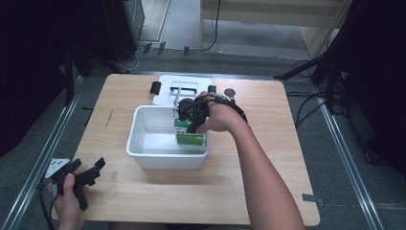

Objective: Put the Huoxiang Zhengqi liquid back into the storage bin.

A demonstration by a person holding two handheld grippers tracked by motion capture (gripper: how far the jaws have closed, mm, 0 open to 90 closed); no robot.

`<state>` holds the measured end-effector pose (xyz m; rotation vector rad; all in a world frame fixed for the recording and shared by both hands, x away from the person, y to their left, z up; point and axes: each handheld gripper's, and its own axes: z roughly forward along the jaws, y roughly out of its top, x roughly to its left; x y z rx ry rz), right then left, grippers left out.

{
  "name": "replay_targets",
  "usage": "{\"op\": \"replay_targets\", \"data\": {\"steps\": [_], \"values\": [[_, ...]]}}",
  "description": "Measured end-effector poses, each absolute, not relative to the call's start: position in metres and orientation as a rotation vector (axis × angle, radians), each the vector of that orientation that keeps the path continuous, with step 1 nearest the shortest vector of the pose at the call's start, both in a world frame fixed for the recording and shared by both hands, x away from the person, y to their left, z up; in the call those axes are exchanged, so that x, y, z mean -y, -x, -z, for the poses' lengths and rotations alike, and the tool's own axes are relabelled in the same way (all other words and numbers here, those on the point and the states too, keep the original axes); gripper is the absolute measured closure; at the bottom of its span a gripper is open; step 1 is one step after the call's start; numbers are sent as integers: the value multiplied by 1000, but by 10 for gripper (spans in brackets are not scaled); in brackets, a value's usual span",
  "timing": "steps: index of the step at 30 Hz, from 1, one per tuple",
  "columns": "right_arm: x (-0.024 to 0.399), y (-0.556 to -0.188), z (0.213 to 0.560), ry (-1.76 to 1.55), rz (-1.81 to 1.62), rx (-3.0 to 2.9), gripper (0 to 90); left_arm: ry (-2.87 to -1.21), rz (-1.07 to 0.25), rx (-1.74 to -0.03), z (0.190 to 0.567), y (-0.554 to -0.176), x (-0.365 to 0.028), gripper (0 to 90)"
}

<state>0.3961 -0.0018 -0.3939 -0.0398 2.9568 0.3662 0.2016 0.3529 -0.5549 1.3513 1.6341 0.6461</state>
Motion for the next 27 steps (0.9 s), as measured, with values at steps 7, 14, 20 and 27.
{"op": "replay_targets", "data": {"steps": [7,14,20,27], "values": [[8,-394,380,-100,-472,-2951,426,-1353,-645,-1636,555,-202,-353,40],[16,-390,359,-260,-593,-2915,305,-1353,-639,-1638,555,-202,-353,40],[23,-386,350,-380,-633,-2847,269,-1354,-639,-1638,555,-202,-353,40],[37,-379,338,-655,-654,-2729,166,-1354,-640,-1638,555,-202,-353,40]]}}
